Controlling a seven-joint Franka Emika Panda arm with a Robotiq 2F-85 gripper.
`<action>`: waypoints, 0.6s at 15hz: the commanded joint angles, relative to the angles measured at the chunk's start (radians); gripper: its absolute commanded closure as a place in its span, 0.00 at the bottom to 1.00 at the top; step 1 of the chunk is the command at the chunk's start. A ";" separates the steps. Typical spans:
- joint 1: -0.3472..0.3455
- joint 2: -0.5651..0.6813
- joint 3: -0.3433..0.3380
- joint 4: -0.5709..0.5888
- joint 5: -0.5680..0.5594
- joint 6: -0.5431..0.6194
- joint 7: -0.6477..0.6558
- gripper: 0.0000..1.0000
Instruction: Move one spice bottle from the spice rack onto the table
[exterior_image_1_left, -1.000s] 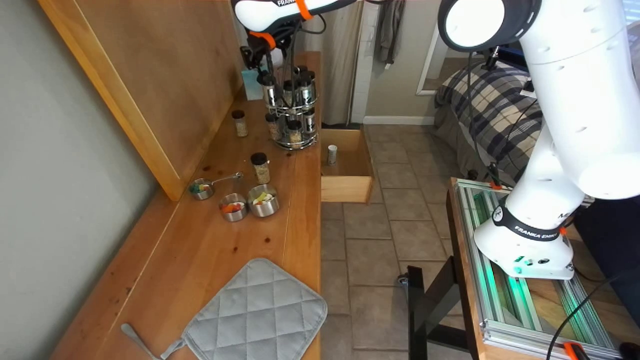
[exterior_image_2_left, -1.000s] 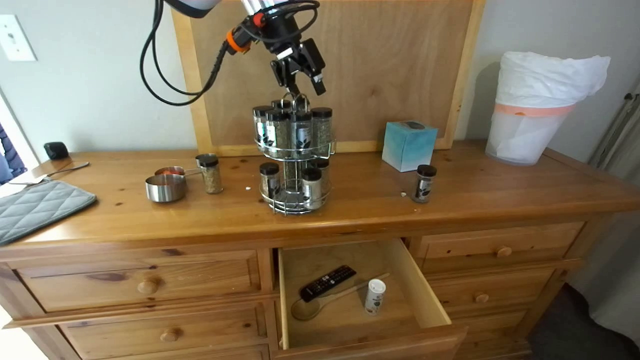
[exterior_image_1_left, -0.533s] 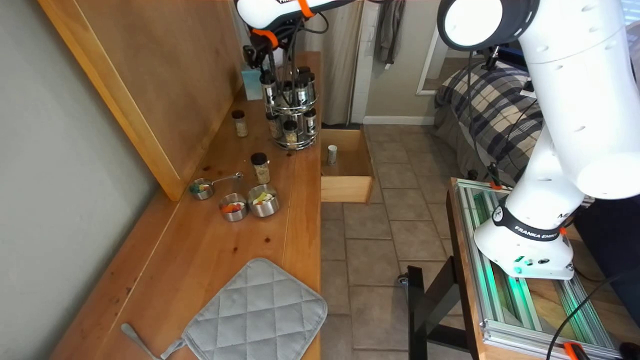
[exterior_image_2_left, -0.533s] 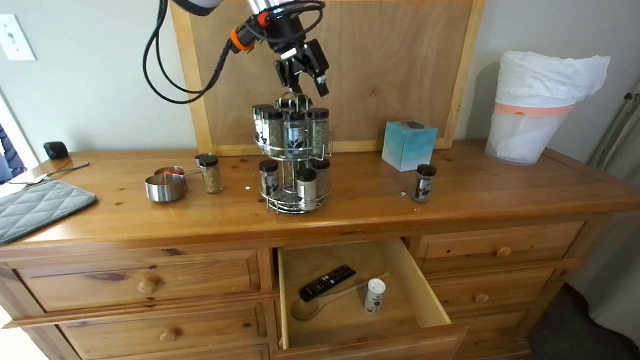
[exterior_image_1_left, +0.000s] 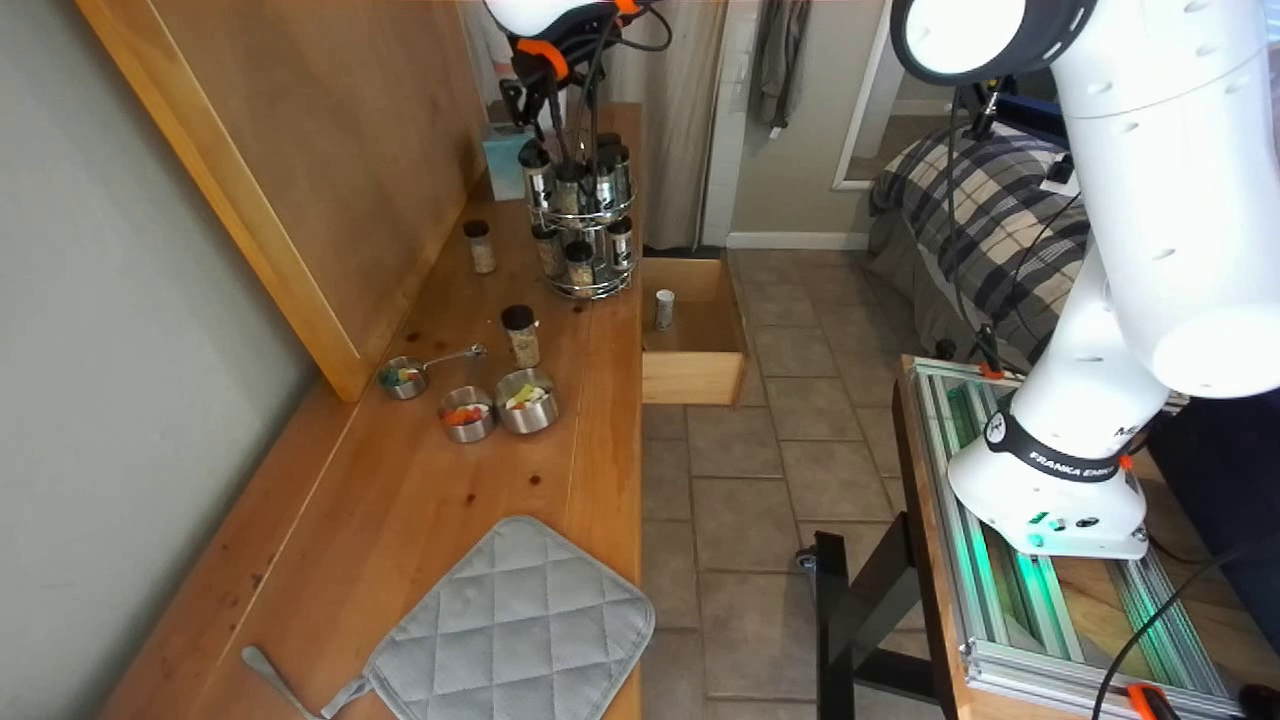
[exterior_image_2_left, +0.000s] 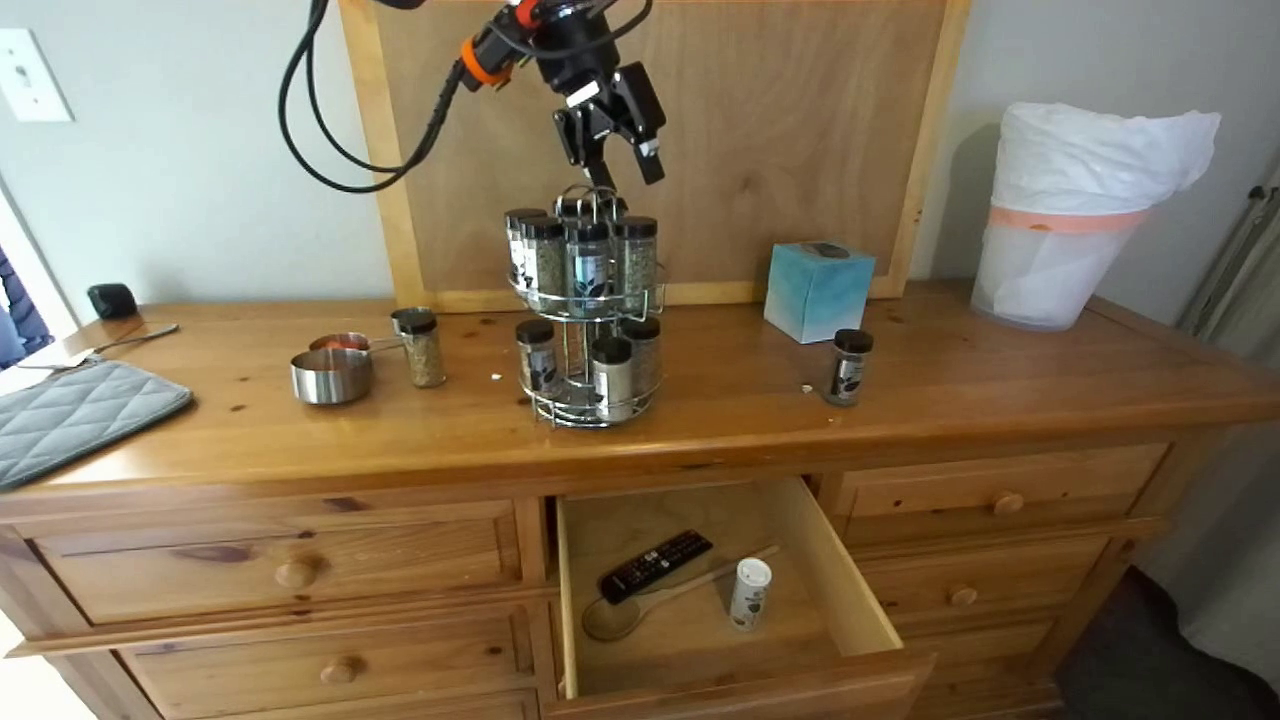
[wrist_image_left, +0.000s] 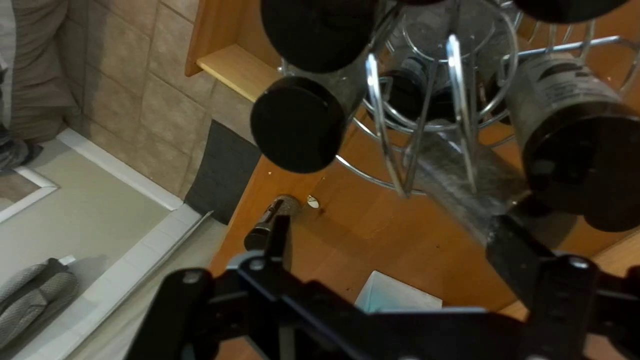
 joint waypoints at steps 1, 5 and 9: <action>-0.014 -0.093 -0.004 -0.114 0.011 0.004 -0.003 0.00; -0.037 -0.141 -0.005 -0.200 0.019 0.052 0.012 0.00; -0.045 -0.151 0.007 -0.224 0.042 0.173 0.053 0.00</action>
